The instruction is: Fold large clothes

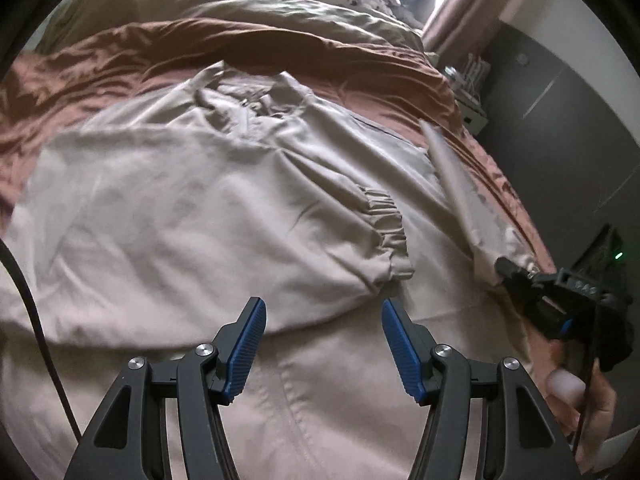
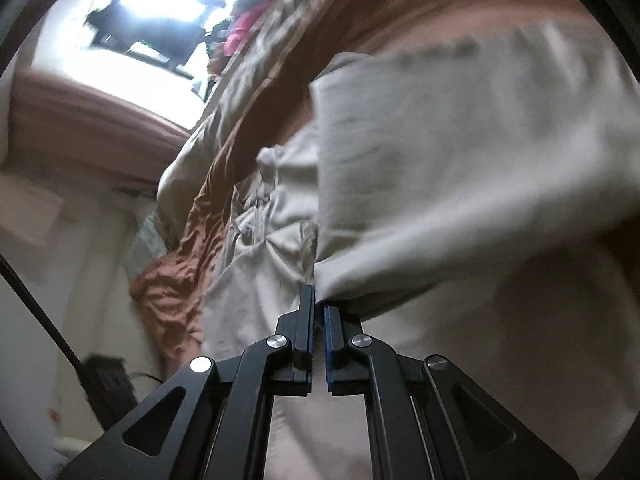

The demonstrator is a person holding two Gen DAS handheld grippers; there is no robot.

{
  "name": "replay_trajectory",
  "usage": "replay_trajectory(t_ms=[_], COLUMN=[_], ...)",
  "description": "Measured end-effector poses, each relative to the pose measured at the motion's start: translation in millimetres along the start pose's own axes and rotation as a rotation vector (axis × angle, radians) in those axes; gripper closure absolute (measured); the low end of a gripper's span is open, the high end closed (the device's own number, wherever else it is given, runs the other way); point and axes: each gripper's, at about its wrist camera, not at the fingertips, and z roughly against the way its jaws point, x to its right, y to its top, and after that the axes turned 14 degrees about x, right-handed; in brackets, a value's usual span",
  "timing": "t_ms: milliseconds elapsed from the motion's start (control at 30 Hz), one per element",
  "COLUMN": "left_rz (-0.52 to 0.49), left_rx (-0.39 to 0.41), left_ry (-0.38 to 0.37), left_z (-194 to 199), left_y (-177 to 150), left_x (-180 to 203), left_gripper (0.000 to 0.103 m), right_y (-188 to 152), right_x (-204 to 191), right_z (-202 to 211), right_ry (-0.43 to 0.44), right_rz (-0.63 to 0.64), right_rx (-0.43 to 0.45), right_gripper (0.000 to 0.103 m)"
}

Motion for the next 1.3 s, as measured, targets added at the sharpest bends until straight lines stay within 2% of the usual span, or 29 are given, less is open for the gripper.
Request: replay_trajectory(t_ms=[67, 100, 133, 200, 233, 300, 333, 400, 500, 633, 700, 767, 800, 833, 900, 967, 1033, 1100, 1300], left_rz=[0.018, 0.026, 0.034, 0.065, 0.08, 0.081, 0.075, 0.066, 0.065, 0.108, 0.117, 0.14, 0.153, 0.158, 0.158, 0.165, 0.181, 0.197, 0.262], left_rx=[0.002, 0.004, 0.004, 0.006, 0.017, 0.038, 0.056, 0.087, 0.134, 0.123, 0.114, 0.1, 0.098, 0.103, 0.116, 0.131, 0.149, 0.168, 0.212], left_ry=[-0.003, -0.014, -0.025, -0.03, -0.039, -0.033, -0.014, 0.012, 0.05, 0.078, 0.101, 0.098, 0.094, 0.095, 0.097, 0.092, 0.087, 0.083, 0.052], left_z=[6.9, 9.2, 11.6, 16.6, 20.1, 24.4, 26.5, 28.9, 27.7, 14.8, 10.9, 9.1, 9.1, 10.7, 15.9, 23.0, 31.4, 40.3, 64.6], left_y=[-7.2, -11.0, -14.8, -21.1, -25.0, -29.0, -30.3, -29.3, -26.8, -26.9, -30.1, -32.9, -32.7, -32.0, -30.1, -27.5, -24.4, -21.4, -14.2], left_x=[-4.0, -4.6, -5.6, -8.6, -10.2, -13.0, -15.9, -22.0, -36.9, -61.0, -68.5, -74.9, -77.7, -78.8, -80.0, -82.3, -85.7, -90.5, -106.9], left_gripper=[0.041, 0.041, 0.041, 0.039, 0.039, 0.028, 0.026, 0.026, 0.026, 0.026, 0.026, 0.026, 0.026, 0.026, 0.026, 0.026, 0.026, 0.026, 0.026], right_y=[2.0, 2.7, 2.4, 1.1, -1.4, 4.3, 8.3, 16.4, 33.0, 57.8, 74.5, 84.7, 91.8, 97.2, 97.4, 94.6, 88.8, 67.0, 56.0], right_x=[8.0, 12.9, 15.1, 24.7, 27.7, 35.1, 40.4, 50.8, 73.7, 107.6, 123.1, 131.2, 136.7, 140.1, 140.1, 133.8, 111.0, 77.1, -5.0], right_z=[9.1, 18.5, 28.2, 50.7, 60.8, 82.6, 92.5, 105.7, 121.4, 128.3, 124.6, 114.2, 108.1, 103.8, 89.5, 81.1, 69.8, 64.6, 56.6], right_ry=[0.015, 0.025, 0.028, 0.027, 0.031, 0.013, 0.003, -0.039, -0.159, -0.257, -0.261, -0.248, -0.248, -0.244, -0.227, -0.244, -0.236, -0.184, -0.056], right_rz=[-0.059, -0.093, -0.114, -0.141, -0.143, -0.152, -0.157, -0.159, -0.17, -0.219, -0.254, -0.27, -0.289, -0.301, -0.319, -0.316, -0.284, -0.234, -0.051], right_rx=[0.006, 0.017, 0.034, 0.092, 0.123, 0.188, 0.224, 0.29, 0.367, 0.434, 0.442, 0.431, 0.432, 0.429, 0.414, 0.432, 0.46, 0.468, 0.466], right_gripper=[0.097, 0.086, 0.055, 0.013, 0.013, 0.013, 0.013, 0.013, 0.013, 0.015, 0.029, 0.037, 0.051, 0.07, 0.094, 0.097, 0.099, 0.1, 0.1])
